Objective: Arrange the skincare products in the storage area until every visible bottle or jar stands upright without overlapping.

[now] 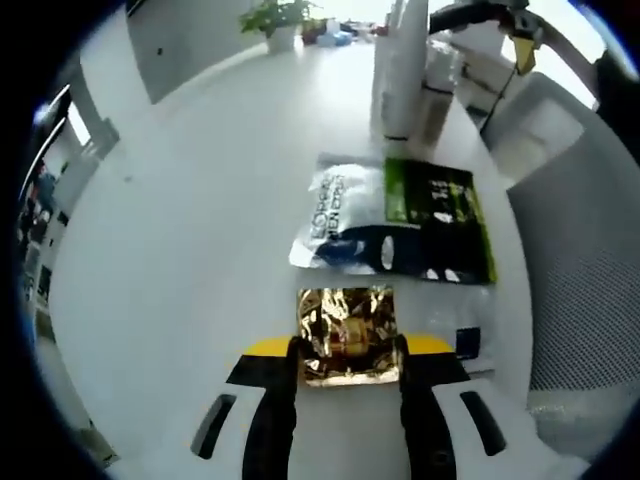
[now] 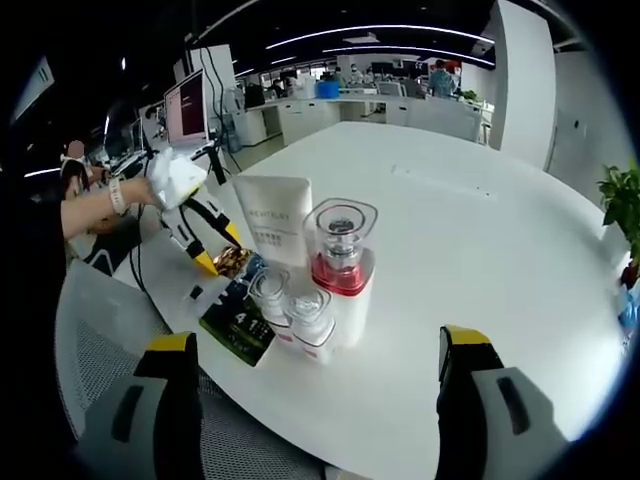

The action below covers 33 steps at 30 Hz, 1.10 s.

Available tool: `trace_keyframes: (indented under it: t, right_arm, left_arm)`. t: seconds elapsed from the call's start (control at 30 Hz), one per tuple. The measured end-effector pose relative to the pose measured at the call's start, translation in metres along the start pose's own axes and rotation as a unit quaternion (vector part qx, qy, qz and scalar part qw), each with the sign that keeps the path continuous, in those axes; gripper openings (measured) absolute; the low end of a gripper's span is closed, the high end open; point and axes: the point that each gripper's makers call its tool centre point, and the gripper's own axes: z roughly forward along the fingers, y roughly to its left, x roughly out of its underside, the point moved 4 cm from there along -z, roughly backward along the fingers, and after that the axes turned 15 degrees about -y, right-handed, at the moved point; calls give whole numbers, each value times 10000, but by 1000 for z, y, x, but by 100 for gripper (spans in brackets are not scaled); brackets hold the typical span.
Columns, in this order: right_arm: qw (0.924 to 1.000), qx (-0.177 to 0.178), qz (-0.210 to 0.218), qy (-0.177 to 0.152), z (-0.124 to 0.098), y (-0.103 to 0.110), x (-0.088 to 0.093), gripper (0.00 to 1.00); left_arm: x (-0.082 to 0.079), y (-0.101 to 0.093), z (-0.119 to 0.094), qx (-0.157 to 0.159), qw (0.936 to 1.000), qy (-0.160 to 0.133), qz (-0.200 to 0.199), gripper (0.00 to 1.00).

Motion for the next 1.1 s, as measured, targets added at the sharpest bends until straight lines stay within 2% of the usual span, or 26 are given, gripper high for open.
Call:
trace_keyframes:
  t: [0.37,0.8,1.1]
  right_arm:
    - [10000,39,32,26,-2,-5,3,99]
    - [9999,88,43,24,-2,-9,4,99]
    - [9999,103,48,16,-3,-10,4,99]
  left_arm:
    - [-4,1,3,259,9990,224,269,39]
    - [-8,0,6,502,9969,272,548,38]
    - [-9,6,7,332,9978,307,476,44]
